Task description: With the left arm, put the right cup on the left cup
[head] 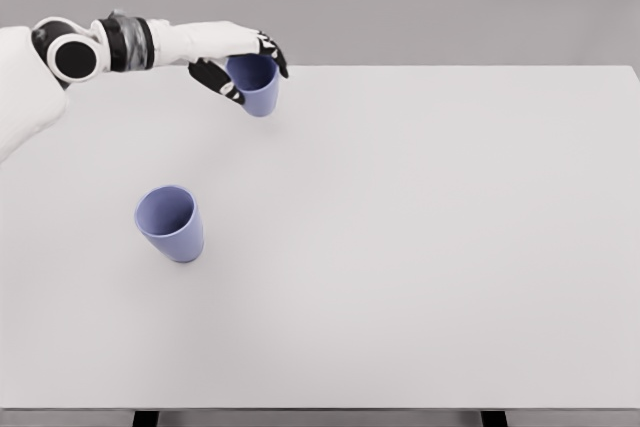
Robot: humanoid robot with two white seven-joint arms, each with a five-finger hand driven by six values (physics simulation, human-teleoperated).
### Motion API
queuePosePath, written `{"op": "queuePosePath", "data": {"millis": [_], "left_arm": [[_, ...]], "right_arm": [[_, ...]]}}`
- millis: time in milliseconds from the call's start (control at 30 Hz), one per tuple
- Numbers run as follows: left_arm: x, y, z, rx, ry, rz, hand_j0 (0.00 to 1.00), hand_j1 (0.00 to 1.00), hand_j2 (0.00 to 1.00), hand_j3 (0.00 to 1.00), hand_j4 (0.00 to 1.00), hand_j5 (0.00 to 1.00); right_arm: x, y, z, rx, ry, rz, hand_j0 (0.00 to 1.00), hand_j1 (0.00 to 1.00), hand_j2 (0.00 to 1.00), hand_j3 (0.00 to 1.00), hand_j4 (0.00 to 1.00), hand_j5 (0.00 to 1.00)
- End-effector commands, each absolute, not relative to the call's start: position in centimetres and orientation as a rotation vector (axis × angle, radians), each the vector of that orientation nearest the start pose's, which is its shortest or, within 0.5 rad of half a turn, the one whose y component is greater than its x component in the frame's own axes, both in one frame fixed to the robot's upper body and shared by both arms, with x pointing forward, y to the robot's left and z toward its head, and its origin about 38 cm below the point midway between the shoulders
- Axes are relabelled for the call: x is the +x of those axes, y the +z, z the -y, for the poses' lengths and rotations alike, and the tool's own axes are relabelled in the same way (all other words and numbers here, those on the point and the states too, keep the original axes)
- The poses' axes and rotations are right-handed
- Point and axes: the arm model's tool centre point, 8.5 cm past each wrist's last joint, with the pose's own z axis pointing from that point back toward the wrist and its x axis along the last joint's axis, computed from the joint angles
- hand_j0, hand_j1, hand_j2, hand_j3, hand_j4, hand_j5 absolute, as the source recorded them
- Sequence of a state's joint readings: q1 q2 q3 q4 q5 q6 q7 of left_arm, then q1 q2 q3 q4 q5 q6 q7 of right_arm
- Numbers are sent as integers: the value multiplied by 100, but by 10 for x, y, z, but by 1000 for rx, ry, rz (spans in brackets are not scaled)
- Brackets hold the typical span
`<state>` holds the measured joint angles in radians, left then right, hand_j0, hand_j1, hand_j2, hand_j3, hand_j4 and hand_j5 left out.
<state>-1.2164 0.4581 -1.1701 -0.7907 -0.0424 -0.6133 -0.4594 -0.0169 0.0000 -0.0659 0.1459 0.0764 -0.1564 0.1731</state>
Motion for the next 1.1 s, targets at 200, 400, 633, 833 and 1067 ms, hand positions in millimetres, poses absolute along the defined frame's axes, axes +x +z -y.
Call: {"op": "queuePosePath", "data": {"millis": [200, 400, 633, 833, 1067], "left_arm": [[532, 276, -230, 182, -1946, 1540, 65, 65, 65, 65, 65, 65], [515, 289, -245, 178, -1960, 1567, 65, 65, 65, 65, 65, 65], [491, 294, -262, 139, -1952, 1592, 65, 65, 65, 65, 65, 65], [474, 300, -278, 94, -1923, 1603, 65, 65, 65, 65, 65, 65], [452, 318, -293, 93, -1921, 1628, 65, 65, 65, 65, 65, 65]], "right_arm": [[-23, -257, 253, 97, 14, 26, 100, 100, 100, 100, 100, 100], [-23, -257, 253, 97, 14, 26, 100, 100, 100, 100, 100, 100], [-24, -257, 253, 97, 13, 25, 100, 100, 100, 100, 100, 100], [-23, -257, 253, 97, 14, 26, 100, 100, 100, 100, 100, 100], [-23, -257, 253, 97, 14, 26, 100, 100, 100, 100, 100, 100]]}}
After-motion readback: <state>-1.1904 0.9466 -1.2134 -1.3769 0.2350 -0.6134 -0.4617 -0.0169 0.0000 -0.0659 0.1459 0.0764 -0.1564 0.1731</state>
